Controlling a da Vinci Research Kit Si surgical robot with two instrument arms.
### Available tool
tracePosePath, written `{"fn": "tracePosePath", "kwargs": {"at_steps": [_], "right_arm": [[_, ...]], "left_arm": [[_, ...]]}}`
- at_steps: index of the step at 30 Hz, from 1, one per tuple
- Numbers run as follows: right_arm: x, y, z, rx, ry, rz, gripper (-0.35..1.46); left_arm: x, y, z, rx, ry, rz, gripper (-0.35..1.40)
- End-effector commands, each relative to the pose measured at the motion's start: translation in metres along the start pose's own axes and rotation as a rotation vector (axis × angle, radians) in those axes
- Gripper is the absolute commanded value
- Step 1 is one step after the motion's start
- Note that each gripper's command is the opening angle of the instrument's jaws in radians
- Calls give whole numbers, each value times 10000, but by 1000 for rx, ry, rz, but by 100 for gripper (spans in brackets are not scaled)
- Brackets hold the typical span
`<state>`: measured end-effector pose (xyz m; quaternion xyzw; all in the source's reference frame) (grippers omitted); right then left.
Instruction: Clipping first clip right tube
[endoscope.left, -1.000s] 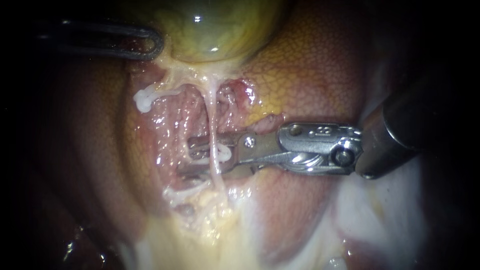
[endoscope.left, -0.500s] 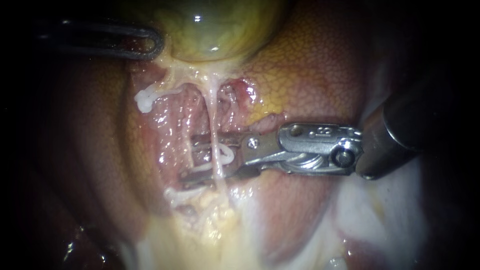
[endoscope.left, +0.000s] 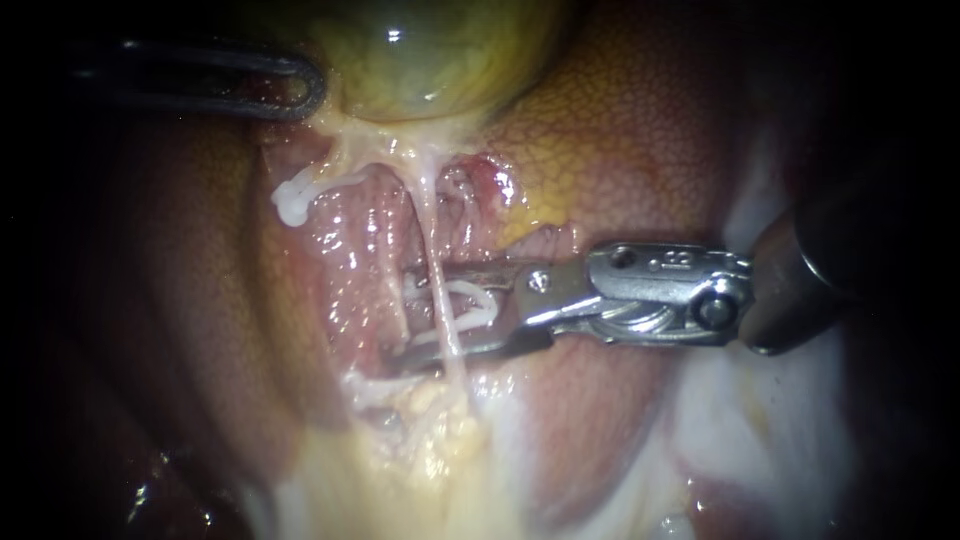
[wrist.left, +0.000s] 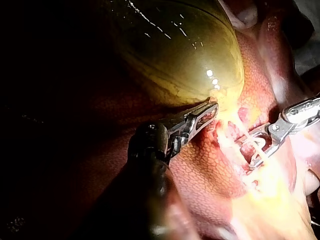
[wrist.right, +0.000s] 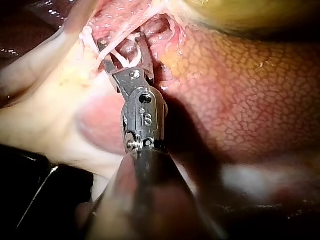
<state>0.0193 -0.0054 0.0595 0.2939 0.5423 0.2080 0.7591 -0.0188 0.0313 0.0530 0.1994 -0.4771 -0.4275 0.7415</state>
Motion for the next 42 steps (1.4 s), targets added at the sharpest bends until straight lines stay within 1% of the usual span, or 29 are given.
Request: {"fn": "tracePosePath", "kwargs": {"at_steps": [1,11,20,25,28,32,38,42], "right_arm": [[0,0,-1,1,0,-6,50],[5,1,-25,16,-3,-72,50],[11,1,-49,29,-4,-80,50],[11,-3,-58,68,-7,-81,50],[11,-8,-59,103,-10,-90,50],[11,-11,-57,145,-8,-48,50],[9,-9,-54,155,-10,7,50],[8,-9,-47,153,0,29,50]], "left_arm": [[0,0,0,0,0,0,-35],[0,0,0,1,0,0,-35],[0,0,0,1,0,0,-35],[0,0,-1,1,0,0,-35],[0,0,-1,1,0,0,-35],[0,0,-1,1,0,0,-35],[0,0,-1,1,0,0,-35],[0,0,0,1,0,0,-35]]}}
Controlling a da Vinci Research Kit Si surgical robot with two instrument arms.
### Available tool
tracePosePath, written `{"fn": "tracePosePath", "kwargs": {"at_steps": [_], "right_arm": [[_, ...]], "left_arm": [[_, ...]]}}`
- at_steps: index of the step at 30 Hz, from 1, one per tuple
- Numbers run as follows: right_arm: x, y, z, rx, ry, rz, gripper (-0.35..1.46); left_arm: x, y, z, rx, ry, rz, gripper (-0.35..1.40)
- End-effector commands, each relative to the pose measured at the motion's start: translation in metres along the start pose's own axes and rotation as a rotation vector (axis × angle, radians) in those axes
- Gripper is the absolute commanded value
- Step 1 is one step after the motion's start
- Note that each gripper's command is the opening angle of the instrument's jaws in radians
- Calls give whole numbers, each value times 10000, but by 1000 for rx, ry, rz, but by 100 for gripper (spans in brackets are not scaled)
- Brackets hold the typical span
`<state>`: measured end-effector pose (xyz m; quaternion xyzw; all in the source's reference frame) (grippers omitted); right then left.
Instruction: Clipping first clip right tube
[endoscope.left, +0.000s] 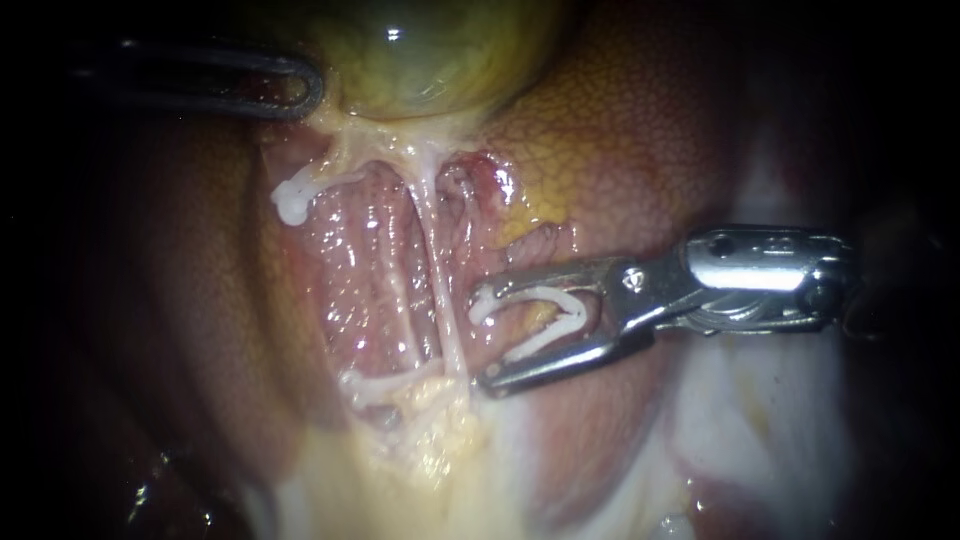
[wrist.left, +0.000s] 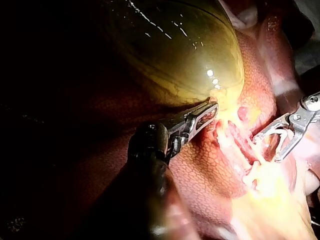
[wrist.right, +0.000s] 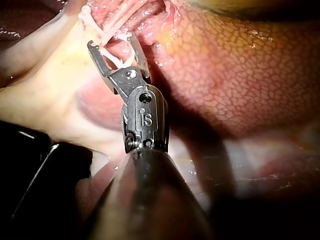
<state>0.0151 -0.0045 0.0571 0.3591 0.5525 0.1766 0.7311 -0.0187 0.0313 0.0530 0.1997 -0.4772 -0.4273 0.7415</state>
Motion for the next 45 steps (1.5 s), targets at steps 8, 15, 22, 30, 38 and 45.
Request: {"fn": "tracePosePath", "kwargs": {"at_steps": [8,15,22,30,38,45], "right_arm": [[-7,4,20,7,15,20,50],[-15,8,34,29,36,46,50],[-15,9,42,91,96,100,49],[-13,10,46,169,151,125,48],[-10,-2,47,254,194,124,47],[-4,-15,50,299,201,132,44]], "left_arm": [[0,0,0,0,0,0,-35],[0,0,0,0,0,0,-35],[0,0,1,0,0,0,-35],[0,0,0,0,0,0,-35],[0,0,0,0,0,0,-35],[0,0,0,0,0,0,-35]]}}
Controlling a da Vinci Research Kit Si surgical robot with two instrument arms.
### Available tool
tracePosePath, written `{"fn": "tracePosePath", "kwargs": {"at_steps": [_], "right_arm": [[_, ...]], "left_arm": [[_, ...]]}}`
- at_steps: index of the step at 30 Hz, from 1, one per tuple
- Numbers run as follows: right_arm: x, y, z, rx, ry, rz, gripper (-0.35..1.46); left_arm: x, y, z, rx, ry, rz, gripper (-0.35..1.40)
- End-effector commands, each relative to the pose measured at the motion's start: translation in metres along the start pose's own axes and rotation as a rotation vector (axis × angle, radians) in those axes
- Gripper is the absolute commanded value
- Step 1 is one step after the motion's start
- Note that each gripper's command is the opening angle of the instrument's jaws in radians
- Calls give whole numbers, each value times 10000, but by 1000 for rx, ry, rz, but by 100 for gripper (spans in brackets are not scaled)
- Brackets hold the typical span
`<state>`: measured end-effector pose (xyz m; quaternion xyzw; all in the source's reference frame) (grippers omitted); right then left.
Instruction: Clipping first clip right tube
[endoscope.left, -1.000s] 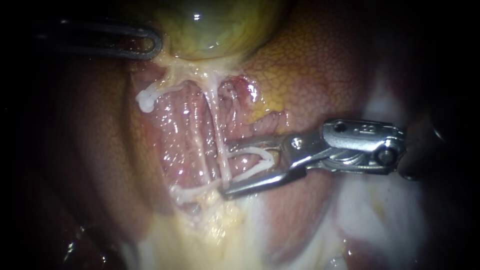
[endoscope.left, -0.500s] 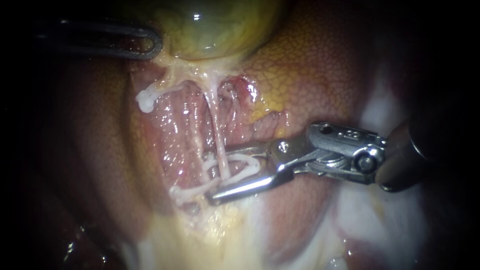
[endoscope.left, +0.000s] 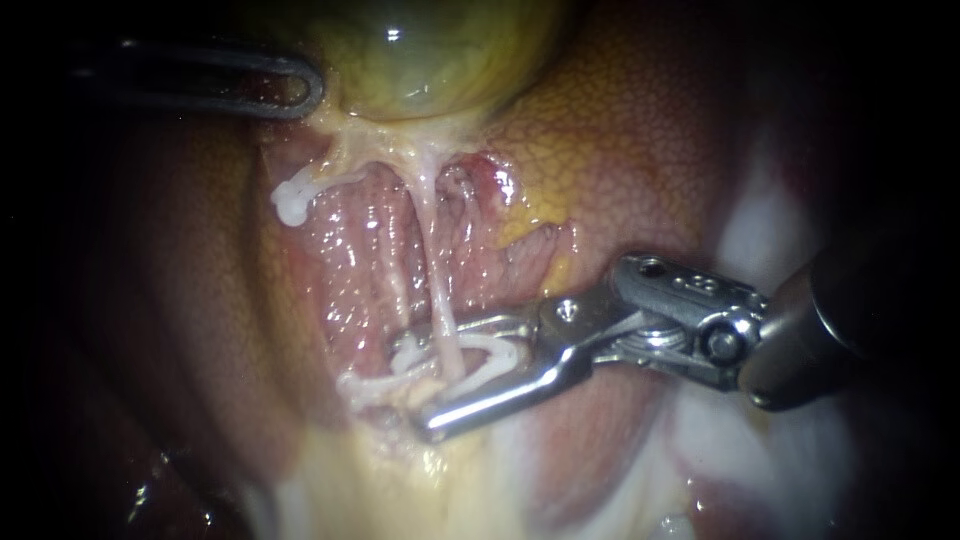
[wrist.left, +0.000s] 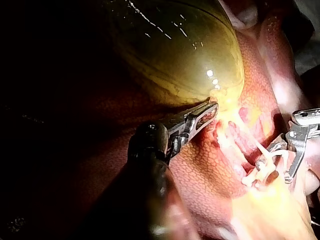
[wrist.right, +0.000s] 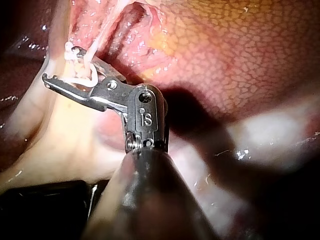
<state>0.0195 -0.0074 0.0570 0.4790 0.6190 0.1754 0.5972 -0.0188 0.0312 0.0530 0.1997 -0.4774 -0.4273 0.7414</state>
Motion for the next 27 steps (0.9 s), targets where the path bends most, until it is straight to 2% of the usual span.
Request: {"fn": "tracePosePath", "kwargs": {"at_steps": [1,10,21,24,27], "right_arm": [[0,0,1,1,-2,1,44],[13,0,0,-16,10,25,26],[14,3,-3,-23,14,49,-12],[14,4,-4,-22,13,49,-35],[14,6,-5,-22,14,55,-35]], "left_arm": [[0,0,0,0,0,0,-35],[0,0,0,0,0,0,-35],[0,0,0,0,0,0,-35],[0,0,0,0,0,0,-35],[0,0,0,0,0,0,-35]]}}
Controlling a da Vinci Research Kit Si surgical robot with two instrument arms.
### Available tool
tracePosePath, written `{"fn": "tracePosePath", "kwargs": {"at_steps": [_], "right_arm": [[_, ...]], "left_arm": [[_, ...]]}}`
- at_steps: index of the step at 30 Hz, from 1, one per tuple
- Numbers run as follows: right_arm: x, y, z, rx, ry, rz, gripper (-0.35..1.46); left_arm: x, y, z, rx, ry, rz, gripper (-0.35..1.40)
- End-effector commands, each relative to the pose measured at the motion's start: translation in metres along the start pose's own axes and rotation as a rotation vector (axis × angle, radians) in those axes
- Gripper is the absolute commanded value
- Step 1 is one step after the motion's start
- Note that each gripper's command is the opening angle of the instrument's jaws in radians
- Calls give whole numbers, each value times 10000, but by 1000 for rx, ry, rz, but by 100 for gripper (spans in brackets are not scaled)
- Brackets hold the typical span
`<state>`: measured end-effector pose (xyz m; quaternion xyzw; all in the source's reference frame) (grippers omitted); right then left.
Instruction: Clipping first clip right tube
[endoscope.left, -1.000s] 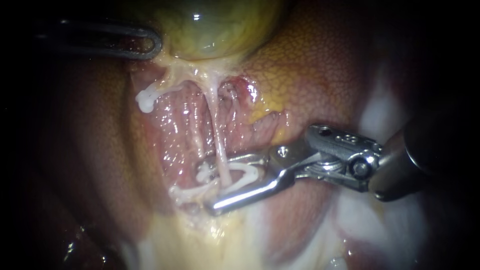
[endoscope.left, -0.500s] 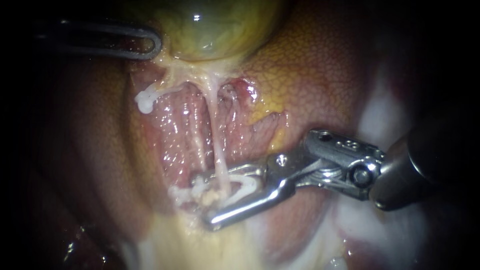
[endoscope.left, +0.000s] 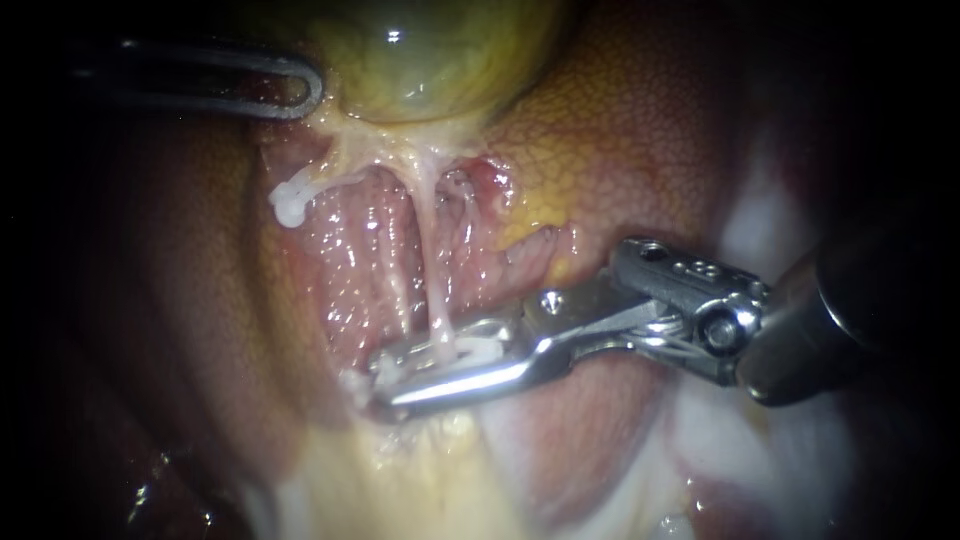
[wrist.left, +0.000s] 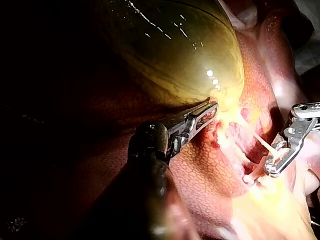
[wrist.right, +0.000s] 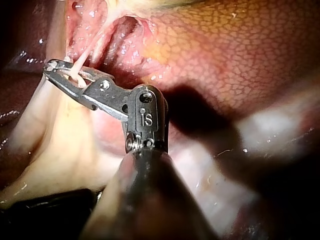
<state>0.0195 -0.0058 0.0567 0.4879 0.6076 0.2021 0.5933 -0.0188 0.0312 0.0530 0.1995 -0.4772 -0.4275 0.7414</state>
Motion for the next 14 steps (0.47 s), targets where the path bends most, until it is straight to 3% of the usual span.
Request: {"fn": "tracePosePath", "kwargs": {"at_steps": [1,14], "right_arm": [[0,1,0,1,0,0,-35],[-2,4,-1,1,-1,-1,-35]], "left_arm": [[0,0,0,0,0,0,-35],[0,1,0,0,0,0,-35]]}}
